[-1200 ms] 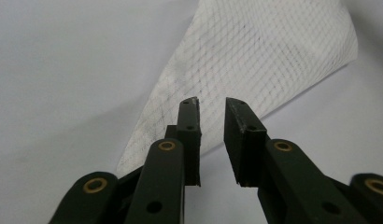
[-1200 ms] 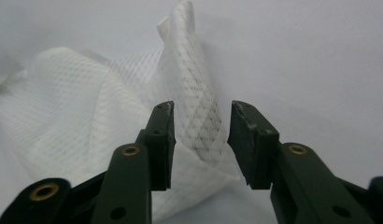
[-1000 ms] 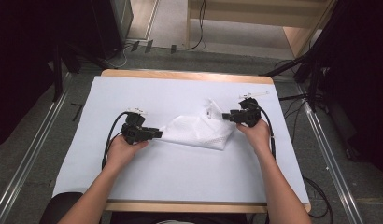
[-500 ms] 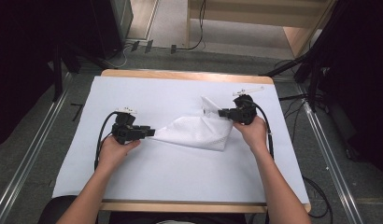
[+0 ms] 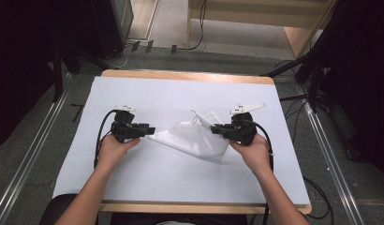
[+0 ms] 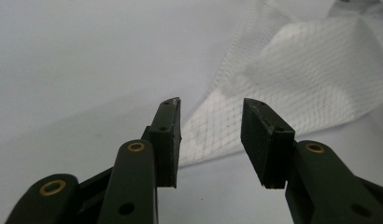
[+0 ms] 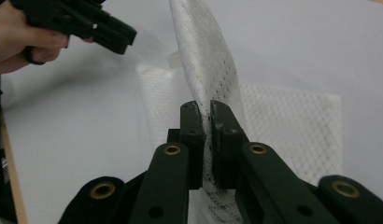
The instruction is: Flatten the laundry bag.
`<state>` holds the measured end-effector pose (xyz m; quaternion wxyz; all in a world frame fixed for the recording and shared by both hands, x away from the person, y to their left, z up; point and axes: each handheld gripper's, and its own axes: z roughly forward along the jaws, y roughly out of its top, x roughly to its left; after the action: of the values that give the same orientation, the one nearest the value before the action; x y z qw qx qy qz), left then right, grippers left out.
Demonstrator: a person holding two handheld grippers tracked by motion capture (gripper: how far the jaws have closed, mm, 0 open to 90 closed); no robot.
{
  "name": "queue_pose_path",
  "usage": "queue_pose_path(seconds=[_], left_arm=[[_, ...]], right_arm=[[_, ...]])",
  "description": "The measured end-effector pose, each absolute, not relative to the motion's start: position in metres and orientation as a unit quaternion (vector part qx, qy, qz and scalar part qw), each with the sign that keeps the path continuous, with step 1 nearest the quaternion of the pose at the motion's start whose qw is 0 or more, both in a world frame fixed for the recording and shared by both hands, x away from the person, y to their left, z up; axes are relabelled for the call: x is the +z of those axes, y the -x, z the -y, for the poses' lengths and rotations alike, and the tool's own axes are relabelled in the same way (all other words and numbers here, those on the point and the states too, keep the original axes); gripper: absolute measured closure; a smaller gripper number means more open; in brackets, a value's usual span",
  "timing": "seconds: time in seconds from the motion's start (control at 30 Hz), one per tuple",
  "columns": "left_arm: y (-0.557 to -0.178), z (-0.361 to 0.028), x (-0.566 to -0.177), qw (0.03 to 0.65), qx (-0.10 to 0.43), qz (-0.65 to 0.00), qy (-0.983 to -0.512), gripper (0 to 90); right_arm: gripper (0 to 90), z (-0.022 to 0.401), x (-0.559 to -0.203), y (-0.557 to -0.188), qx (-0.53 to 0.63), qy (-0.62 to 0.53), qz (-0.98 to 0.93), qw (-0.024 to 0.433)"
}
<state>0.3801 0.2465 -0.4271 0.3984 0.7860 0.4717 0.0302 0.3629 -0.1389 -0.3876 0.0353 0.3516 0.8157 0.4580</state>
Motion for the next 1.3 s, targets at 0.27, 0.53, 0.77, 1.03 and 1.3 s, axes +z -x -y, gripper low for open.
queue_pose_path(seconds=[0.27,0.53,0.77,1.03,1.3], left_arm=[[-0.385,-0.241,-0.426,0.398,0.030,-0.468,-0.789,56.2],[-0.386,-0.236,-0.427,0.394,0.028,-0.464,-0.793,55.1],[-0.387,-0.237,-0.428,0.386,0.030,-0.465,-0.796,54.4],[-0.383,-0.236,-0.432,0.377,0.027,-0.466,-0.800,53.7],[-0.376,-0.241,-0.437,0.369,0.031,-0.471,-0.801,53.3]], right_arm=[[86.6,0.110,-0.395,-0.339,0.450,-0.312,-0.837,0.011],[84.6,0.087,-0.413,-0.328,0.430,-0.287,-0.855,-0.025],[67.7,0.096,-0.394,-0.325,0.451,-0.281,-0.847,-0.006],[66.7,0.123,-0.388,-0.342,0.457,-0.317,-0.830,0.035],[66.4,0.136,-0.411,-0.373,0.436,-0.350,-0.828,0.043]])
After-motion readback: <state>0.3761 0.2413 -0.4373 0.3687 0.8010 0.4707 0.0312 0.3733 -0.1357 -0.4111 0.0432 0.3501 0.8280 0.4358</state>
